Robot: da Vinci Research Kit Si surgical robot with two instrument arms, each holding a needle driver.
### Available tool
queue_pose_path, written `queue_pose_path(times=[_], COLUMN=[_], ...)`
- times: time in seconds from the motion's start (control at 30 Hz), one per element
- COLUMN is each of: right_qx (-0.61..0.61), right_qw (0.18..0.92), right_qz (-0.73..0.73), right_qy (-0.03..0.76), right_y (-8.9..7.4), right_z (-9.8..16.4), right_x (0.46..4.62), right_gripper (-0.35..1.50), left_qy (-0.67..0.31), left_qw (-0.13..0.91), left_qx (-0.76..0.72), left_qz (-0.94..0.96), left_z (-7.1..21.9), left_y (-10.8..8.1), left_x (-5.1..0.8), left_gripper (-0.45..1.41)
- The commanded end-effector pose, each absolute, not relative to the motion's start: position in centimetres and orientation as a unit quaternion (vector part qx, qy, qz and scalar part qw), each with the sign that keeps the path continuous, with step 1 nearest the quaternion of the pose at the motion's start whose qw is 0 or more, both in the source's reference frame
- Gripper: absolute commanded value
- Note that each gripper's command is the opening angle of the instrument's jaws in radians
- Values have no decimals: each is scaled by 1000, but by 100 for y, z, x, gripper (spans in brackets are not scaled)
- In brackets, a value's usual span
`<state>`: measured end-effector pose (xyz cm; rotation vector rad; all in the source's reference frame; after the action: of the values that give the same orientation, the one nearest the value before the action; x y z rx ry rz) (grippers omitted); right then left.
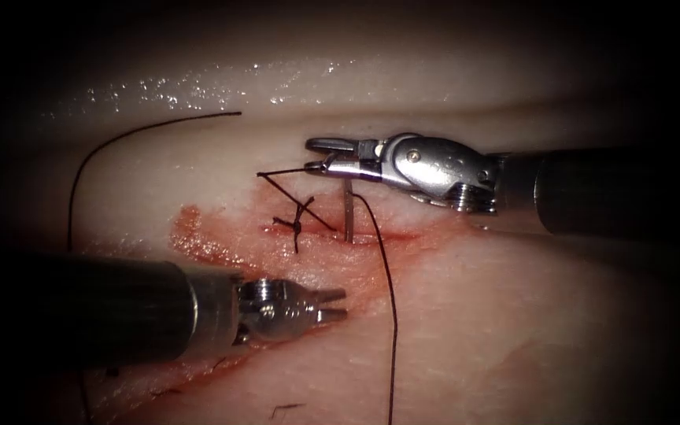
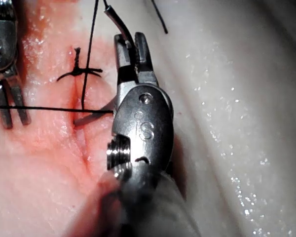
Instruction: Wound Closure
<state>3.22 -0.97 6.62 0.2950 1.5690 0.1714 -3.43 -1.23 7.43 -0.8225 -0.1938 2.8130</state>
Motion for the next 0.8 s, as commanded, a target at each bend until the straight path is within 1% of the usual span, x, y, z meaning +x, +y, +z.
queue_pose_path(times=[0.03,0.47,0.8], right_qx=[136,177,211], right_qw=[692,662,658], right_qz=[81,156,181], right_qy=[704,712,700], right_y=[-95,-87,-93], right_z=[665,670,674], right_x=[331,330,326], right_gripper=[-35,-35,-35], left_qy=[-66,-64,-65], left_qw=[102,98,96], left_qx=[-279,-279,-280], left_qz=[953,953,953], left_z=[748,755,757], left_y=[-124,-126,-124], left_x=[-349,-345,-342], left_gripper=[17,16,16])
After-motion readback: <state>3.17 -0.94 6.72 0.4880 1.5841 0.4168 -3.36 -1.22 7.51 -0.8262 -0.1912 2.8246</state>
